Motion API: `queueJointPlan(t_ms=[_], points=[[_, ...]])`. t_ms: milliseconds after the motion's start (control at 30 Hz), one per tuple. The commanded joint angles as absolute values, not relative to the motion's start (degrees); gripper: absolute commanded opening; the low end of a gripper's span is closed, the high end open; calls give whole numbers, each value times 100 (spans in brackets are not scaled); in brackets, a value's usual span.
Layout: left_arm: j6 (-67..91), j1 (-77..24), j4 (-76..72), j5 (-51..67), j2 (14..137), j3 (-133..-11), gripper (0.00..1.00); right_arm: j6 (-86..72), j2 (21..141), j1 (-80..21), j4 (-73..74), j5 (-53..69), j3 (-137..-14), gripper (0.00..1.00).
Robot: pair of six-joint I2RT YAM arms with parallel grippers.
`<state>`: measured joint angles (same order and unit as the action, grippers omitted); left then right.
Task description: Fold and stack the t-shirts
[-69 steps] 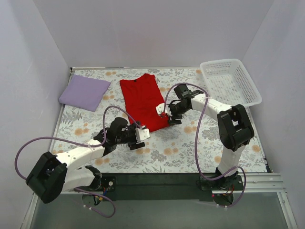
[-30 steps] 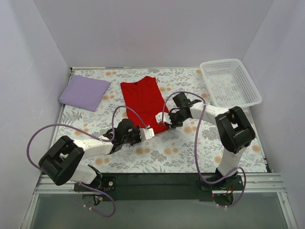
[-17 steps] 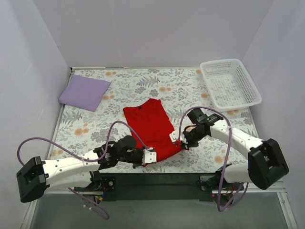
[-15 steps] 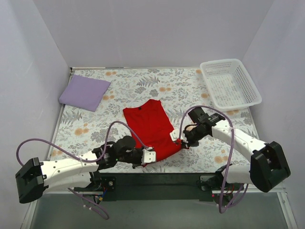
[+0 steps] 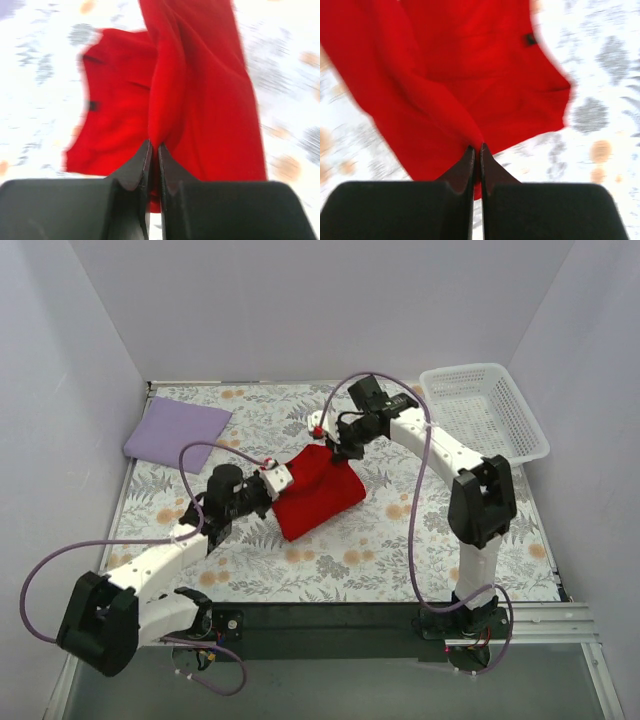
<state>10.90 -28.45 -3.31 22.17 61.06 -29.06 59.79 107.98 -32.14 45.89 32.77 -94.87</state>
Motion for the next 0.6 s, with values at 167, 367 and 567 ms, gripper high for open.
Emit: queueJointPlan(t_ms=[167,367,567], points=[[1239,-1636,-2239,2408,7602,-3629,0,4553,12541,-3173,3140,2760,-11434,1],[1178,-1292,-2258,2627,8507,-3999,0,4008,13297,-3173,2769,2479,-12032,1],[1230,-1204,-2451,2663,8982,-4104,0,3649,13298,-3173,2295,2224,-11707,1]])
